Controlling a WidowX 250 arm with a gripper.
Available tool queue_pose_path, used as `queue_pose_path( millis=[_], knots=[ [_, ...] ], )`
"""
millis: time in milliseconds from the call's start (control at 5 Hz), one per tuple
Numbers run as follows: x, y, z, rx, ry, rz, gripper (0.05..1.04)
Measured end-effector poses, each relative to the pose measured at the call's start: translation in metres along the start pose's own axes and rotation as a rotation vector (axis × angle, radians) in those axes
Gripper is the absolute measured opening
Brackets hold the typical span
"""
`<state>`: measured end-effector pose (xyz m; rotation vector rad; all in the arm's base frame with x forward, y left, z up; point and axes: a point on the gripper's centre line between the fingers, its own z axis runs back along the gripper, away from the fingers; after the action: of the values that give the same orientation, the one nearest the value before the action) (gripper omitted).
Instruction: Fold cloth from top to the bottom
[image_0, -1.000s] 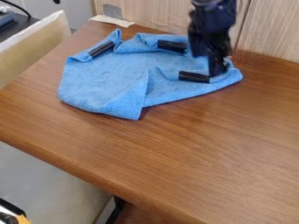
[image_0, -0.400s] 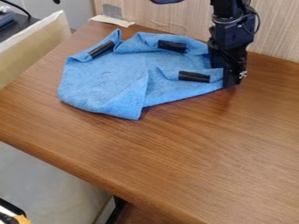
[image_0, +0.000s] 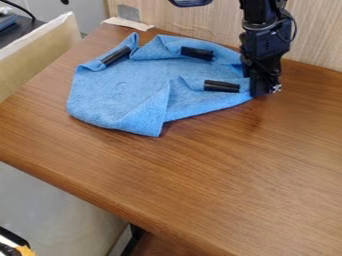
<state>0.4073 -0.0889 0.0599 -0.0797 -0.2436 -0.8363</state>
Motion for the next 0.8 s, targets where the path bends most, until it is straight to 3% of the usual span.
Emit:
queue_pose_path(
  millis=[200,600,800],
  knots=[
    [-0.001,-0.001,0.001,-0.004,-0.002,-0.004,0.074],
    [-0.008,0.007,0.029,0.019,-0.026,-0.005,0.068],
    [-0.012,0.021,0.058,0.069,-0.077,-0.003,0.068]
  ],
)
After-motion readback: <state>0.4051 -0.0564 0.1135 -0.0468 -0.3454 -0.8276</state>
